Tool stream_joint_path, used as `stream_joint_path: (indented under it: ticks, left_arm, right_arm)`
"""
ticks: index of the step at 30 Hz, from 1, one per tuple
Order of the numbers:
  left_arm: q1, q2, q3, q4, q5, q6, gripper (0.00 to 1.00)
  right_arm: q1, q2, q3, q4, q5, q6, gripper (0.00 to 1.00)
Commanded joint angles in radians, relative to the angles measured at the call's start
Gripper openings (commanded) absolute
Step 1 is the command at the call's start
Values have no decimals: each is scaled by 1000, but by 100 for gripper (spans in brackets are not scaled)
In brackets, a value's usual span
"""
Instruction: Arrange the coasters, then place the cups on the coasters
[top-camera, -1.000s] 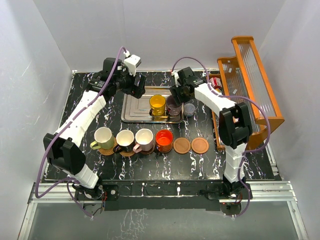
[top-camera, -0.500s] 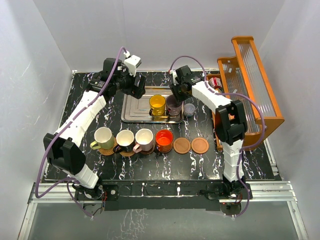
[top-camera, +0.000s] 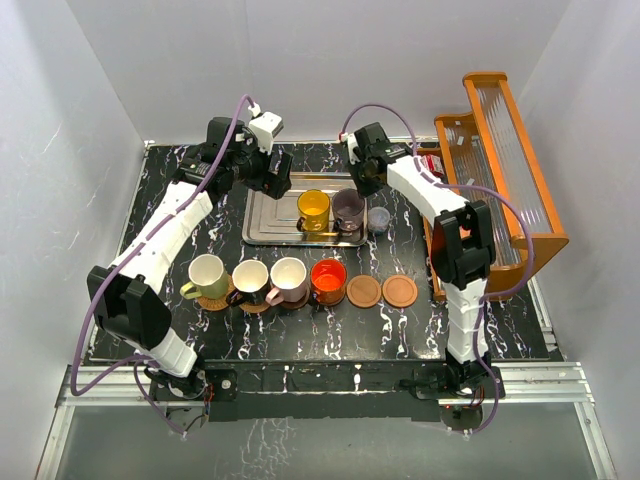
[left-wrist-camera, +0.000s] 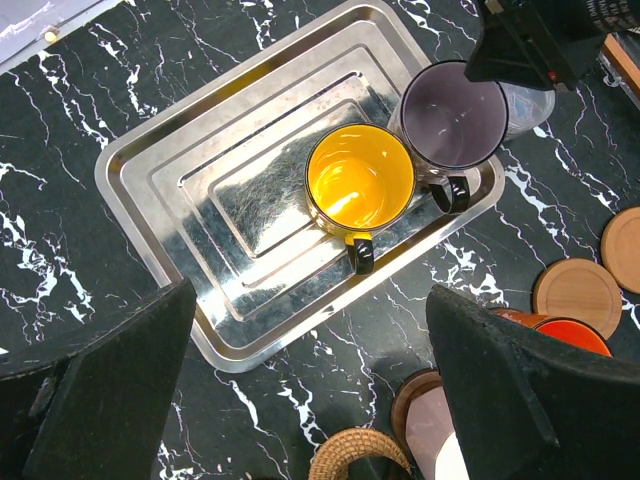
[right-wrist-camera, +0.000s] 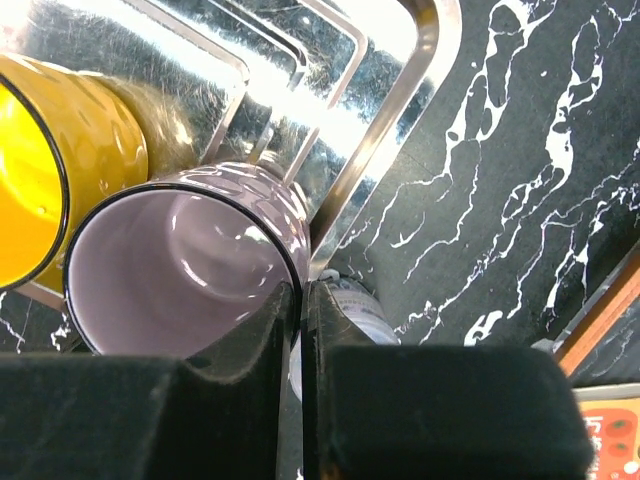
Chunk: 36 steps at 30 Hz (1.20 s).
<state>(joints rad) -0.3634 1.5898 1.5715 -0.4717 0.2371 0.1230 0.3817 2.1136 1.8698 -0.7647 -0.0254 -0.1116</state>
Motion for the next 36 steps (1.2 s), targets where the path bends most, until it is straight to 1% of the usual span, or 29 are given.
stream_joint_path:
  ticks: [1,3,8,11,17,23,36]
  left_arm:
    - [4,-52,-4,7,22,8,99]
    - [4,-50,-1,6,21,8,99]
    - [4,-46,2,6,34,7,99]
    - [4,-43,5,6,43,5,99]
    - [4,-43,3,5,50,3,99]
    - [3,-45,1,5,50,5,99]
    - [4,-50,2,1,55,6,99]
  right_arm:
    - [-17,-140,58,-26,-2,-36,2]
    - [-20,-179,48,-37,-8,-41,0]
    - [-26,-265,7,-36,-24,-36,0]
    - [-27,-281,-25,-30,-43,-30,0]
    - [-32,-254,-62,-1,-104,-8,0]
    - [-35,-201,-52,25,-169,18,0]
    - [-64,-104,-67,62,-232,37,0]
